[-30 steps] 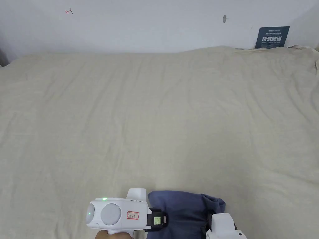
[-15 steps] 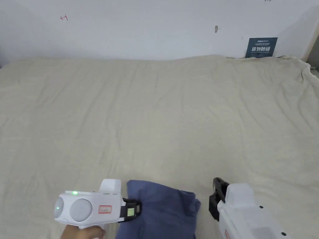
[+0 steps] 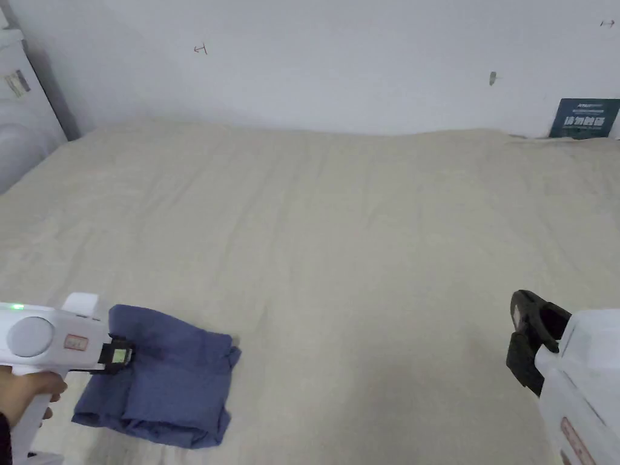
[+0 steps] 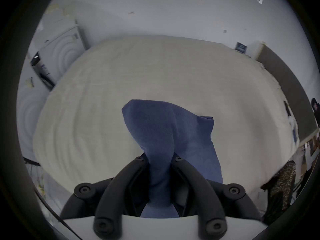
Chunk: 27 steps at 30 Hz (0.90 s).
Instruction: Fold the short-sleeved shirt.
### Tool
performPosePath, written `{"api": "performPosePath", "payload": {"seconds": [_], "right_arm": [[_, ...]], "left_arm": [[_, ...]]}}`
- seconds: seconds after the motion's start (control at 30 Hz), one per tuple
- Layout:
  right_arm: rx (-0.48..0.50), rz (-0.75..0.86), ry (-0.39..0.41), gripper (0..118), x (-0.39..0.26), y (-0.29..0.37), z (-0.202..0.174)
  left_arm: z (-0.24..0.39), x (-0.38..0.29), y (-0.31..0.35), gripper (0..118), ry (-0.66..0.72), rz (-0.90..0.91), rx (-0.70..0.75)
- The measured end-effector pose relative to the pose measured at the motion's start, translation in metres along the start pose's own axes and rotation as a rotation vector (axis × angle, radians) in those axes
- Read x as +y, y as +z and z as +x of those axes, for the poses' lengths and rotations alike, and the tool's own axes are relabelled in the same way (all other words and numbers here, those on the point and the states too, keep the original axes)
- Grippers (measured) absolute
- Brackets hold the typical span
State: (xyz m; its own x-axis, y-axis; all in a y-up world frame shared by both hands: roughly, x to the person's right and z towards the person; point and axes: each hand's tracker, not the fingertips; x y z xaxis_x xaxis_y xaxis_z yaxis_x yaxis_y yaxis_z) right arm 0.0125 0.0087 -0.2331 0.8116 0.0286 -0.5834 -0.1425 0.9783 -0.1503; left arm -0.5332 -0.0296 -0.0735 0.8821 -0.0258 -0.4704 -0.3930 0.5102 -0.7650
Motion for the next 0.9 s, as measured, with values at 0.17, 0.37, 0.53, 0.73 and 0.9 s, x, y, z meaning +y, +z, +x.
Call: {"api": "performPosePath", "payload": {"seconds": [0.17, 0.37, 0.53, 0.73, 0.9], "right_arm": [[-0.005, -0.023, 0.004, 0, 0.001, -0.012, -0.011], [-0.022, -0.059, -0.012, 0, -0.005, -0.025, -0.018], [-0.037, -0.085, -0.016, 0, -0.009, -0.029, -0.015], [-0.044, -0.098, -0.011, 0, -0.013, -0.03, -0.007], [-0.034, -0.09, -0.011, 0, -0.006, -0.024, -0.004]], "left_arm": [[-0.064, 0.008, -0.012, 17, 0.038, -0.035, 0.116], [-0.086, 0.001, -0.037, 18, 0.115, -0.07, 0.163], [-0.097, -0.014, -0.075, 23, 0.168, -0.127, 0.231], [-0.086, -0.027, -0.082, 101, 0.184, -0.13, 0.361], [-0.074, -0.031, -0.048, 114, 0.208, -0.008, 0.401]]}}
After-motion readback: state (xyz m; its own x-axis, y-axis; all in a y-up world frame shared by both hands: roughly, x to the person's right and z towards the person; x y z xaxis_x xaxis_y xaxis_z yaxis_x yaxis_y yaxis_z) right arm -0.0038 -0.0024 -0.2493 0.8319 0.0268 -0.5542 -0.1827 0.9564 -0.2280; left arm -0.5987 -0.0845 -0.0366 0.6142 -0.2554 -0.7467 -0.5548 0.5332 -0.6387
